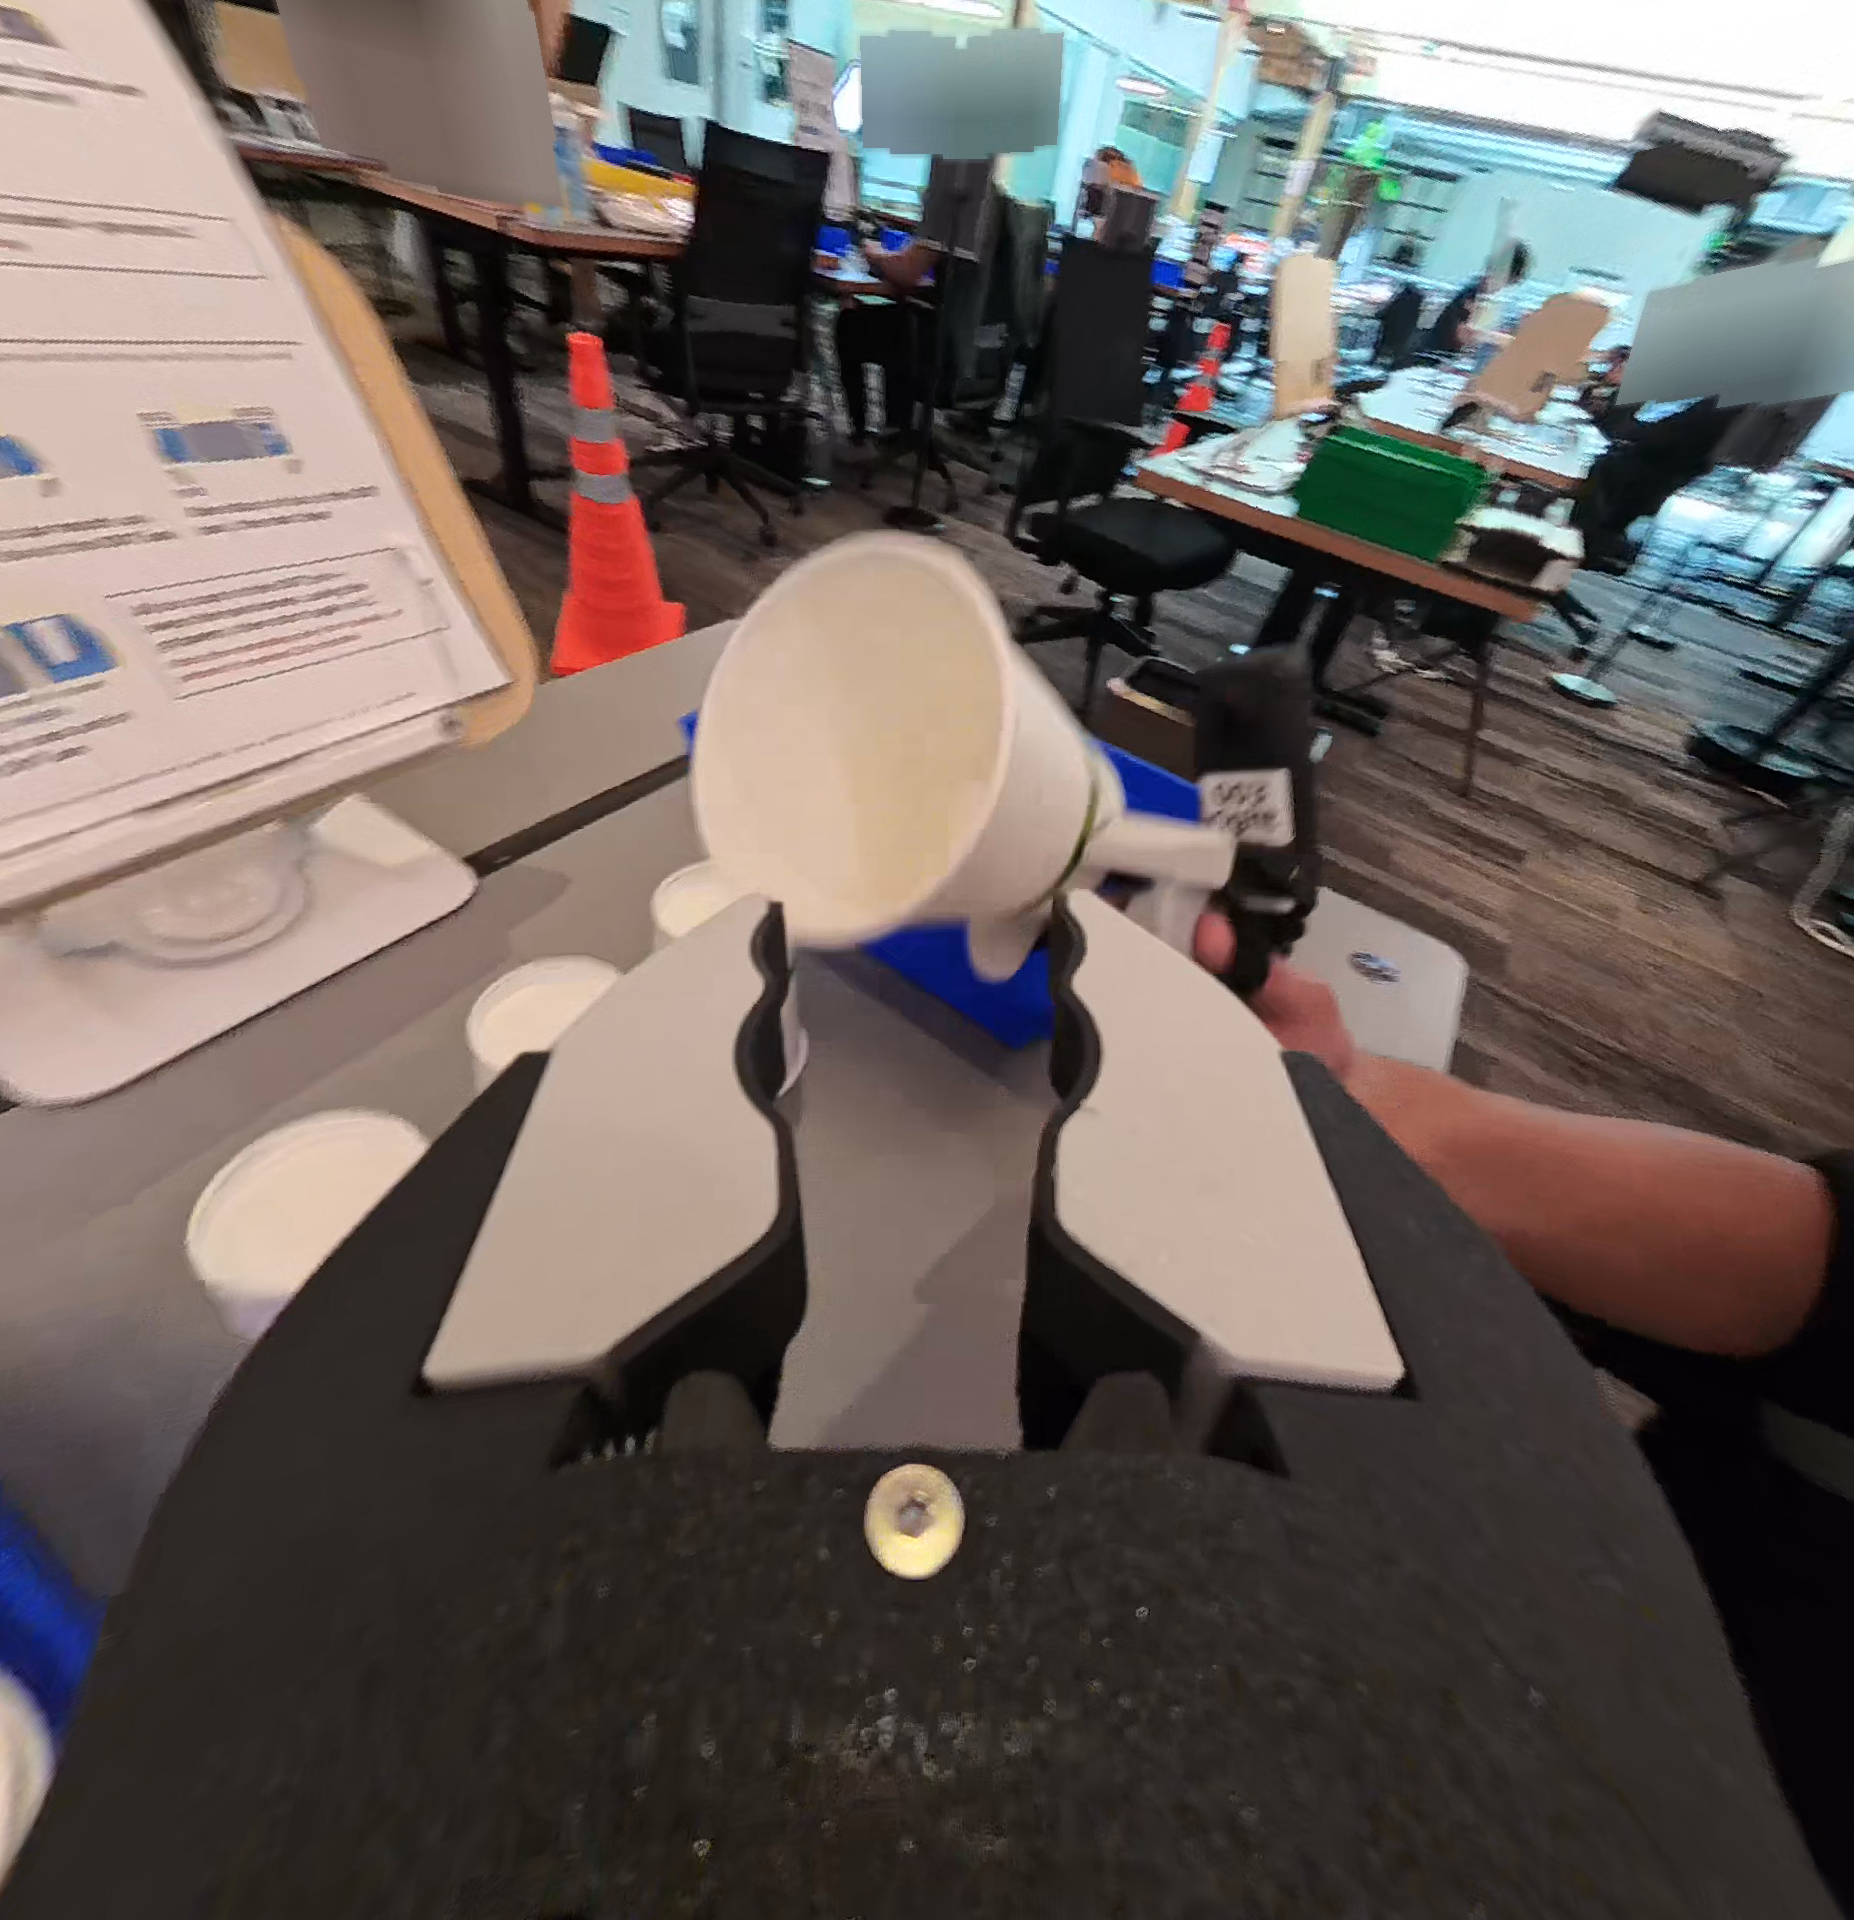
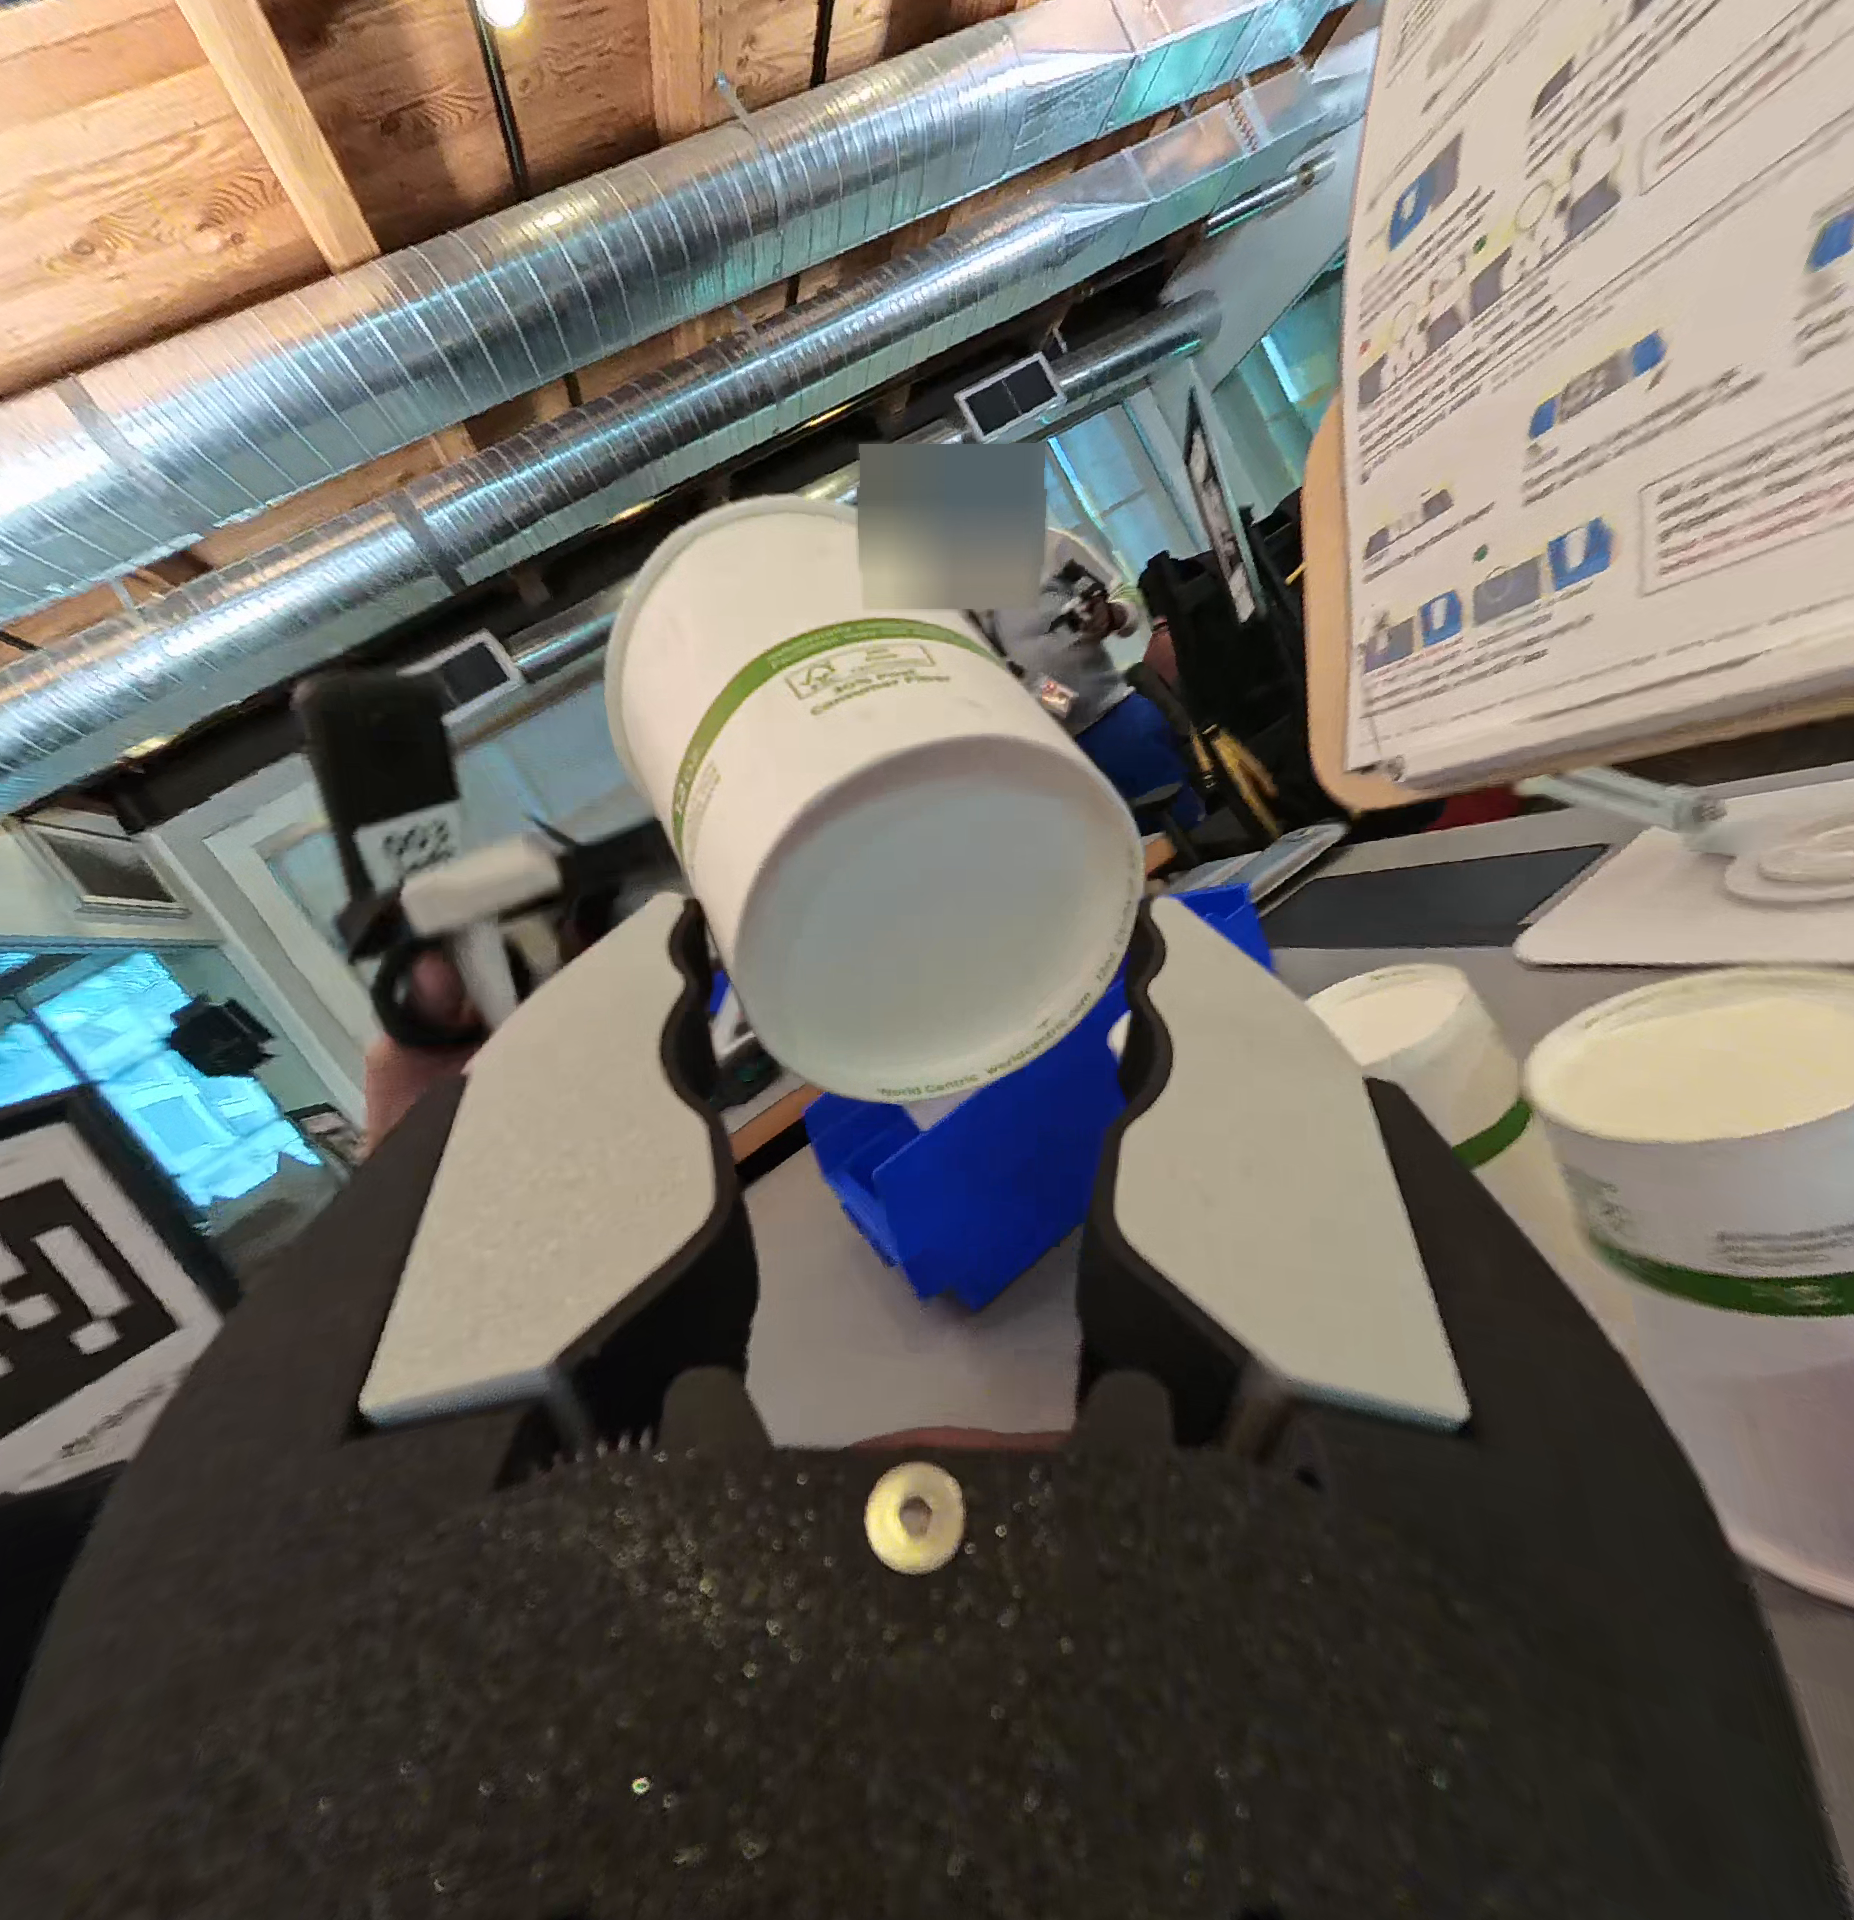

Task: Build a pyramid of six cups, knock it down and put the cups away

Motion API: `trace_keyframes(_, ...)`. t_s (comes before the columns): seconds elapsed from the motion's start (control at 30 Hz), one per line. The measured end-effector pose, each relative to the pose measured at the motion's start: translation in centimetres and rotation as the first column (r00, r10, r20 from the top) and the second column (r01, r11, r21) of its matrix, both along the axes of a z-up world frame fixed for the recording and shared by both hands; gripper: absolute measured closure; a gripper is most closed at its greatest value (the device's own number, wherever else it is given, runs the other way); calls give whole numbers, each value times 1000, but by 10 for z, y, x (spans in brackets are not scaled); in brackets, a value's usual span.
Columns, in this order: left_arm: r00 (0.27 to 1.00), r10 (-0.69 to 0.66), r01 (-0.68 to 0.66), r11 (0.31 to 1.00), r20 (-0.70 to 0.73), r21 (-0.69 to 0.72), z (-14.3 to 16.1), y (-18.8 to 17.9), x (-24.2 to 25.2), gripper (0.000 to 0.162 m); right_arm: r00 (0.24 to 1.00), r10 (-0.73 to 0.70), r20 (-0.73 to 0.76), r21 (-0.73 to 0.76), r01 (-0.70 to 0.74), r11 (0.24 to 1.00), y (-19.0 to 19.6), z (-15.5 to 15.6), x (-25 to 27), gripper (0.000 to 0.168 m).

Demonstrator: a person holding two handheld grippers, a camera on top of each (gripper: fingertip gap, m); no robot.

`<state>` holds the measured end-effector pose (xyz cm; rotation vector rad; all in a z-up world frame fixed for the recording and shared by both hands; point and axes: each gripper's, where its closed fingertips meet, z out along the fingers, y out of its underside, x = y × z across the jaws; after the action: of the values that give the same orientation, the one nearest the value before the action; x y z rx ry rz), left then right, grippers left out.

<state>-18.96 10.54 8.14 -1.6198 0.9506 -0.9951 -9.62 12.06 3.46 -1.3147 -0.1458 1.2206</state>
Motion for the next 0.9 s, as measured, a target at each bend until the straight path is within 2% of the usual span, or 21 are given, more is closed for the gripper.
trace_keyframes(0.03,999,31,-31,1000,-12,1,-12,-5,-7,114,999,-39,38,13,38,999,3,5,8,92)
trace_keyframes(0.1,995,43,-47,998,-87,-47,-55,-22,-14,114,973,-145,178,73,134,988,9,24,29,92)
trace_keyframes(0.17,984,-4,-17,993,-180,-115,-112,-48,-15,113,894,-263,364,155,220,963,18,46,50,92)
trace_keyframes(0.23,969,-19,-16,990,-247,-139,-162,-69,-16,114,740,-329,587,208,255,944,36,62,66,92)
trace_keyframes(0.33,928,-47,6,994,-371,-111,-209,-87,-14,116,483,-274,832,203,195,960,65,80,70,92)
trace_keyframes(0.4,920,-69,29,993,-386,-111,-217,-95,-7,116,273,-209,939,177,137,975,86,85,65,91)
trace_keyframes(0.47,918,-106,60,990,-381,-129,-219,-102,0,116,64,-78,995,74,58,996,101,74,54,91)
trace_keyframes(0.53,914,-103,64,992,-392,-110,-220,-103,0,117,-135,53,989,-51,23,998,112,53,45,91)
trace_keyframes(0.6,909,-86,53,995,-407,-90,-222,-101,-3,117,-289,164,943,-161,34,986,120,29,41,91)
trace_keyframes(0.7,913,-100,56,991,-394,-122,-221,-101,-6,117,-389,270,881,-272,50,961,130,0,32,91)
trace_keyframes(0.9,913,-125,69,986,-388,-155,-223,-102,-9,117,-470,385,794,-395,81,915,134,-29,25,91)
